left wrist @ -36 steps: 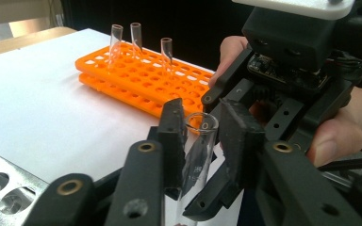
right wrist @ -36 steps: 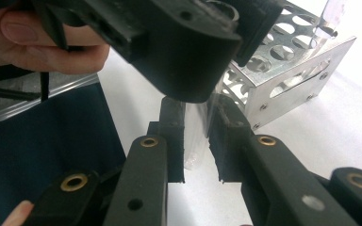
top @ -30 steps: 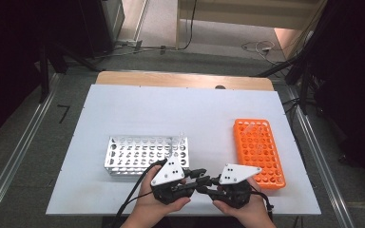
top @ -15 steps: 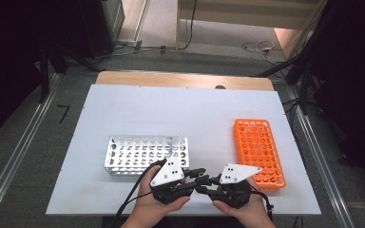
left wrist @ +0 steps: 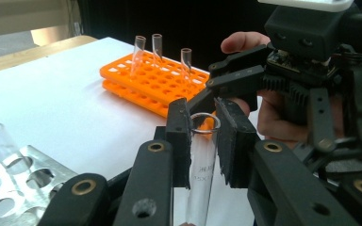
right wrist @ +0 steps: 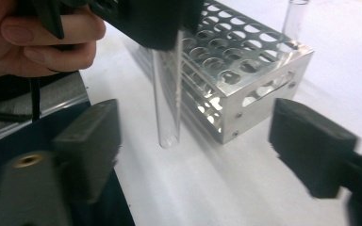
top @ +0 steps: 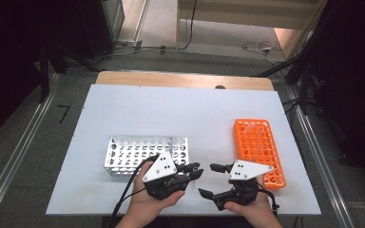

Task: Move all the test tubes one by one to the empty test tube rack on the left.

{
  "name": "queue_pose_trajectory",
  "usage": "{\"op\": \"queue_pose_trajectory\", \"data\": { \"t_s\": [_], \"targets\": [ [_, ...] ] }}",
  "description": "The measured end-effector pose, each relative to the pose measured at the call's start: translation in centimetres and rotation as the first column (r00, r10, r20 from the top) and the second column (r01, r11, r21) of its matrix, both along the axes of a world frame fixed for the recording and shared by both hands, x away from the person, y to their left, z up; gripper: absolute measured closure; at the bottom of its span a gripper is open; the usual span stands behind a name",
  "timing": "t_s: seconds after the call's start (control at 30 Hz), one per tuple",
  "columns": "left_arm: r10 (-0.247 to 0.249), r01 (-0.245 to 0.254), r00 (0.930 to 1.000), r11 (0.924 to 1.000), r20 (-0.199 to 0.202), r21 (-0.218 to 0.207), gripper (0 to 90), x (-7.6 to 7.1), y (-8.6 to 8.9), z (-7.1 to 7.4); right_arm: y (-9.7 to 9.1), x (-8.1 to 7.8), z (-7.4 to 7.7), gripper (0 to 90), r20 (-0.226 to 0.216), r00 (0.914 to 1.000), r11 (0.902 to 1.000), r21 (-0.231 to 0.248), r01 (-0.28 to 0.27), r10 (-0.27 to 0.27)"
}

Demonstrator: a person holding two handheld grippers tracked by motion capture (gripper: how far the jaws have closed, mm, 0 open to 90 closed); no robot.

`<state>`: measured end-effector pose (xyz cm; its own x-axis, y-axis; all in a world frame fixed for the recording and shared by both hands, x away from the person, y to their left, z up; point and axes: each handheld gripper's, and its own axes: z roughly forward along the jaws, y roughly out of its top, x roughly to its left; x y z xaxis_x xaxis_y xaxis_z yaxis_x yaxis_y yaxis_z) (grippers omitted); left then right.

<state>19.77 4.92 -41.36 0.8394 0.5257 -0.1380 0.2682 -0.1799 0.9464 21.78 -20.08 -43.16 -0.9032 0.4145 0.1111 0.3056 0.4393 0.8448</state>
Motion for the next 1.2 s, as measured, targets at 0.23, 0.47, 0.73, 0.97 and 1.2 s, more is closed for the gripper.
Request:
{"op": "queue_pose_trajectory", "data": {
  "t_s": [0.23, 0.47, 0.73, 0.97, 1.2],
  "targets": [
    [0.035, -0.035, 0.9994, 0.9994, 0.001, 0.000, 75.2, 0.4, 1.3, 0.4, -1.8, 0.5, 0.3, 0.0, -0.005, 0.9997, 0.9991, 0.035, 0.024, -0.024],
    [0.077, -0.077, 0.9970, 0.9970, 0.008, -0.006, 75.2, 0.9, 2.8, 1.0, -4.0, 0.9, 0.5, 0.0, 0.000, 0.9969, 0.9957, 0.050, 0.078, -0.078],
    [0.116, -0.116, 0.9930, 0.9932, 0.023, -0.016, 75.2, 1.8, 3.7, 2.0, -6.4, 1.4, 0.6, 0.0, 0.011, 0.9904, 0.9893, 0.050, 0.137, -0.138],
    [0.156, -0.155, 0.9873, 0.9877, 0.032, -0.014, 75.2, 2.9, 4.6, 2.7, -8.6, 1.7, 0.8, 0.0, 0.016, 0.9815, 0.9802, 0.056, 0.190, -0.191],
    [0.198, -0.198, 0.9795, 0.9802, 0.037, -0.017, 75.2, 4.2, 5.8, 3.3, -10.1, 1.9, 0.9, 0.0, 0.028, 0.9742, 0.9734, 0.056, 0.222, -0.224]
  ]
}}
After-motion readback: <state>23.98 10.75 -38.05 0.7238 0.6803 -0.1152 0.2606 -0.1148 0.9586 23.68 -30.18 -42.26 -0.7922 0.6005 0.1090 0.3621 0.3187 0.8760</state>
